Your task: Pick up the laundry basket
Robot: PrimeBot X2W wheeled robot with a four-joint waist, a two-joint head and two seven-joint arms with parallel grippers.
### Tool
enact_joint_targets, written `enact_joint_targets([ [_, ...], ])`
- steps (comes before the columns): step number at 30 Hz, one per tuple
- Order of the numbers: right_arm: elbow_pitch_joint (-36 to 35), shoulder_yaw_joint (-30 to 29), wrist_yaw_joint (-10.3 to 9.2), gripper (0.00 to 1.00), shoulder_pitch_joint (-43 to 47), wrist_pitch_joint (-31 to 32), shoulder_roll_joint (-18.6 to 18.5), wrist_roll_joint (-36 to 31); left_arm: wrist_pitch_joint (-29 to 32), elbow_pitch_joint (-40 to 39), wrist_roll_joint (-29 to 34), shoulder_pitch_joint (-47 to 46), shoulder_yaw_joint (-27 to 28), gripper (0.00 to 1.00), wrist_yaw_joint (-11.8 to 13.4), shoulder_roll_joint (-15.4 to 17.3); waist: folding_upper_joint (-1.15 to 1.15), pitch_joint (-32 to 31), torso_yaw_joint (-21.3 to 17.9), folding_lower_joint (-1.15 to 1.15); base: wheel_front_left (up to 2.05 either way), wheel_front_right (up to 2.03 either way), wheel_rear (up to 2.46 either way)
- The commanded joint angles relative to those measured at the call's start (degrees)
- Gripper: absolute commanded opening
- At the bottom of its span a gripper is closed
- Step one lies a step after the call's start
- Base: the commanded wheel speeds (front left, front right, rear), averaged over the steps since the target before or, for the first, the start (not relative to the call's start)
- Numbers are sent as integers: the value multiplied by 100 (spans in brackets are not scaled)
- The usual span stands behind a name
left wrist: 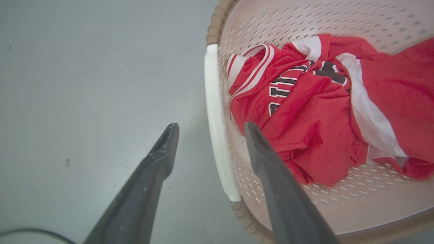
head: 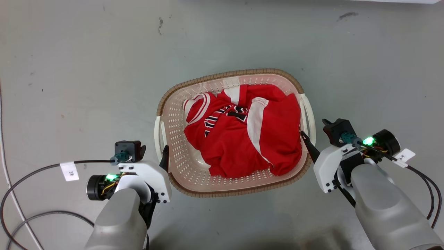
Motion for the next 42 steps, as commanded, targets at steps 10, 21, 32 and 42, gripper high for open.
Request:
enact_joint_targets([
  [10, 471, 184, -4, 100, -416, -14, 67, 52, -14, 167, -96, -319, -277, 100, -8, -42, 0, 262, 37, 0, 0, 0, 0],
  [21, 777, 353, -4, 0, -632, -18, 130, 132, -9, 362, -507, -497, -901, 0, -6, -69, 0, 418, 25, 0, 0, 0, 0],
  [32, 926, 548, -3, 0, -496, -19, 238, 219, 59, 442, -1232, -414, -1665, 0, -17, -82, 0, 121, 59, 0, 0, 0, 0],
  [42, 1088, 866, -1, 0, -185, 205, 372, 585, 504, 608, -1643, -175, -2015, 0, -25, -74, 0, -845, -66, 0, 0, 0, 0],
])
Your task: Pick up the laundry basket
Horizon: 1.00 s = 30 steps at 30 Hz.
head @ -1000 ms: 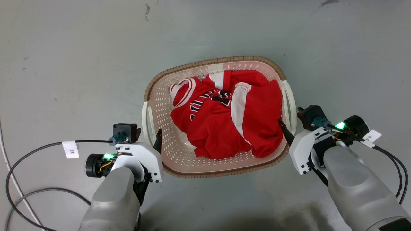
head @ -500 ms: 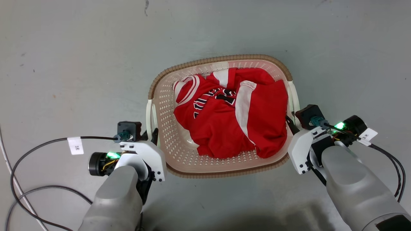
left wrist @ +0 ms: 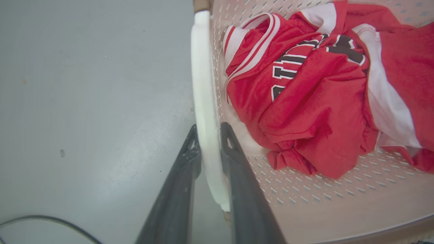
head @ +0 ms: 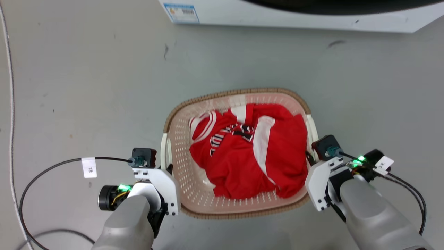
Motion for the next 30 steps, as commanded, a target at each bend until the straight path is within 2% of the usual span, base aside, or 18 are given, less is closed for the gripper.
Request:
enact_joint_targets([
  [1, -23, 73, 4, 0, 69, 15, 137, 43, 32, -12, 15, 75, -73, 0, -44, -67, 0, -308, -66, 0, 0, 0, 0],
  [14, -80, 845, 3, 0, 544, 792, 142, 1000, 839, -82, -520, 431, -618, 0, -41, 138, 0, -1528, -208, 0, 0, 0, 0],
  [30, -106, 1733, 3, 0, 1036, 1331, 132, 2090, 1586, -295, -1166, 851, -1321, 0, -42, 342, 0, -2777, -366, 0, 0, 0, 0],
])
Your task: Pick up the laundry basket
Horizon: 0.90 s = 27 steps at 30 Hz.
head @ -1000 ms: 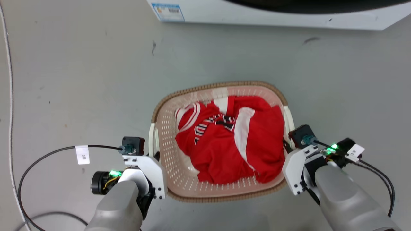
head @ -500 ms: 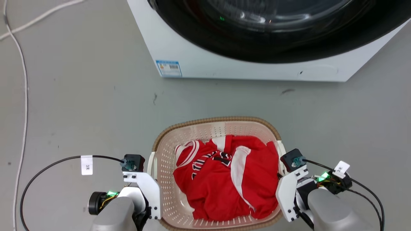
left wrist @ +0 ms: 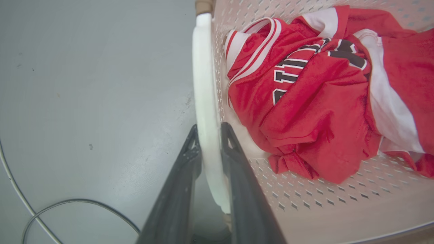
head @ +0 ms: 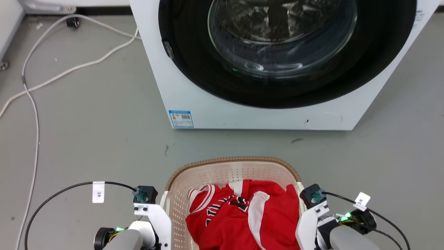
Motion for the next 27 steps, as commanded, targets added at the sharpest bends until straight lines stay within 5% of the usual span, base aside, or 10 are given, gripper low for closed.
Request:
enact_joint_targets([
  [1, -36, 118, 2, 0, 88, 24, 47, 87, 45, -86, -54, 62, -104, 0, -40, -1, 0, -274, -39, 1, 0, 0, 0],
  [27, -306, 1263, 2, 0, 365, 844, -238, 1400, 1095, -438, -1046, 331, -1102, 0, -36, 315, 0, -1038, -104, 1, 0, 0, 0],
])
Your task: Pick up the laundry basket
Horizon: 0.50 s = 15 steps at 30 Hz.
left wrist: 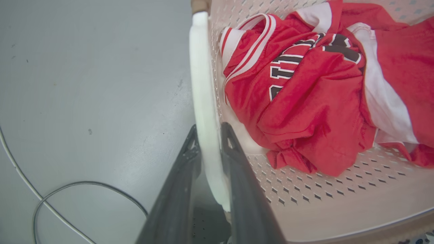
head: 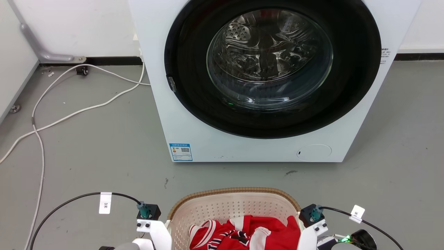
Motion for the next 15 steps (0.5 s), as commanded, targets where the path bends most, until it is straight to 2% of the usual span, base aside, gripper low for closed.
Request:
enact_joint_targets([
  [1, -51, 82, 2, 0, -6, 4, -24, 33, 29, -55, -21, -27, -75, 0, -30, 5, 0, -4, -6, 1, 0, 0, 0],
  [15, -32, 560, 1, 0, -127, -77, -122, 522, -63, 19, -359, -94, -429, 0, -29, 85, 0, -34, -34, 1, 0, 0, 0],
])
